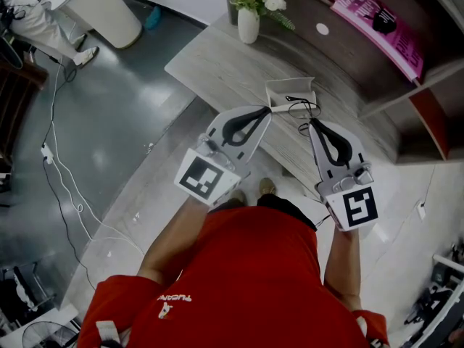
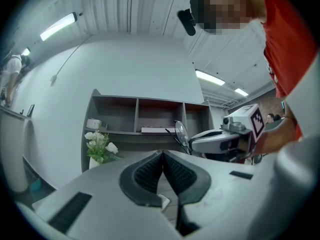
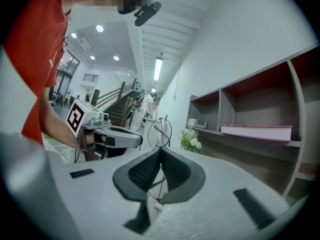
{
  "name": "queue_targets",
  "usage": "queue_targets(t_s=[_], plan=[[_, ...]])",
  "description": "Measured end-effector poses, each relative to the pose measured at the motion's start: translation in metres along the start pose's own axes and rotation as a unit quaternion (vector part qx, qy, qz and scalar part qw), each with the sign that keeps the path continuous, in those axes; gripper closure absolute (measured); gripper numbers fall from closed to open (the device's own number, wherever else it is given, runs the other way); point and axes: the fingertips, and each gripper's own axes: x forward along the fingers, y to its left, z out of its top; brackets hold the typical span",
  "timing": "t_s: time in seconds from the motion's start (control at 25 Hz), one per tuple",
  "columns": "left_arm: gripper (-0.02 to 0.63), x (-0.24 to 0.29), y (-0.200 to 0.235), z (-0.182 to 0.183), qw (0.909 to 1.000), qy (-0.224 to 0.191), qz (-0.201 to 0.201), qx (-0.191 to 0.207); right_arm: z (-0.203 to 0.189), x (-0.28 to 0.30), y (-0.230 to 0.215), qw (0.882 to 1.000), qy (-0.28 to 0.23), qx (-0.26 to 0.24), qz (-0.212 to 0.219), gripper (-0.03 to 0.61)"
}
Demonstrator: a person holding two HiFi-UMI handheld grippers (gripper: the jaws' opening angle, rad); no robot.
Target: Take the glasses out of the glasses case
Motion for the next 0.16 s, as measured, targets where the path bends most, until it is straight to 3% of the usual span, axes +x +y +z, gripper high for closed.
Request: queue_targets(t_s=[0.16], plan=[[0.603, 0.0021, 0.0000, -0.0017, 1.0000, 0.000, -0.002, -0.001, -0.0049, -0.0004, -0.0023, 1.000, 0.007, 0.001, -0.001, 0.566]])
